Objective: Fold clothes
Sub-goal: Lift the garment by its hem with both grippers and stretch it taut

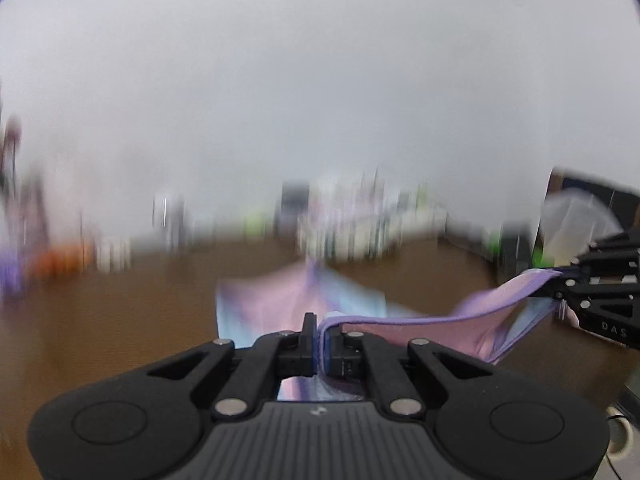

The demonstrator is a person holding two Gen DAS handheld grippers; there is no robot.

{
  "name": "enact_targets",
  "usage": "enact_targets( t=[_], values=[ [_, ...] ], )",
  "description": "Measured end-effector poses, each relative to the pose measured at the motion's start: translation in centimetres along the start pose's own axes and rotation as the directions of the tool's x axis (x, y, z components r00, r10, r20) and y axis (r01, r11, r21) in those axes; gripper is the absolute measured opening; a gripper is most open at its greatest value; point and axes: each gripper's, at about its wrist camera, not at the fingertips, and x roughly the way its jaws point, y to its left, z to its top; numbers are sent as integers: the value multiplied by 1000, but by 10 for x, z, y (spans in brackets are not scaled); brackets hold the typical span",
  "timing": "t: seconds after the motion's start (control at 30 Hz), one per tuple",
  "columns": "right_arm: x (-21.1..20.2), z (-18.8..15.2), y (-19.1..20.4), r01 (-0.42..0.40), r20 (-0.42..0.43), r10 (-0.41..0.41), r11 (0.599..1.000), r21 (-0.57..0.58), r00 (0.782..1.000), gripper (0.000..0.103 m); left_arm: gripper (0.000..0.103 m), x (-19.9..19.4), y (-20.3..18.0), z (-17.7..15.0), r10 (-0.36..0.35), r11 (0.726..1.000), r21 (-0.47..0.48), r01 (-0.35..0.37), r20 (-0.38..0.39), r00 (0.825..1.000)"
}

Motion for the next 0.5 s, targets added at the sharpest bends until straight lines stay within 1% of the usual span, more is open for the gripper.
enact_targets(
  t=[0.03, 0.07, 0.1, 0.17, 0.23, 0.27, 0.33, 0.37, 0.43, 0.5],
  values=[
    [-8, 24, -10, 14, 53, -12, 999, -39, 999, 2, 2, -8, 3, 28, 7, 1000, 27, -9, 73, 997],
    [-19, 47, -21, 24, 104, -17, 997, -68, 994, 2, 2, -21, 6, 54, 6, 999, 47, -13, 137, 991],
    [-33, 71, -31, 31, 152, -17, 995, -90, 988, 2, 2, -34, 8, 81, 4, 998, 66, -17, 198, 980],
    [-65, 119, -50, 57, 244, -23, 989, -133, 969, 2, 2, -57, 13, 123, -3, 997, 78, -20, 286, 958],
    [-95, 156, -64, 93, 316, -38, 983, -161, 948, 2, 2, -79, 18, 159, -13, 996, 83, -18, 363, 932],
    [-110, 173, -69, 113, 350, -46, 978, -175, 936, 2, 2, -87, 19, 169, -18, 996, 85, -16, 383, 924],
    [-132, 196, -75, 144, 396, -56, 970, -196, 917, 2, 2, -100, 21, 185, -27, 996, 88, -11, 415, 909],
    [-138, 205, -78, 153, 409, -58, 967, -203, 911, 2, 2, -97, 22, 187, -24, 996, 88, -13, 408, 913],
    [-138, 215, -83, 151, 405, -56, 967, -205, 913, 2, 2, -88, 25, 187, -16, 996, 88, -19, 382, 924],
    [-122, 217, -88, 123, 370, -41, 972, -199, 928, 2, 2, -67, 29, 179, -16, 997, 83, -12, 329, 944]
  ],
)
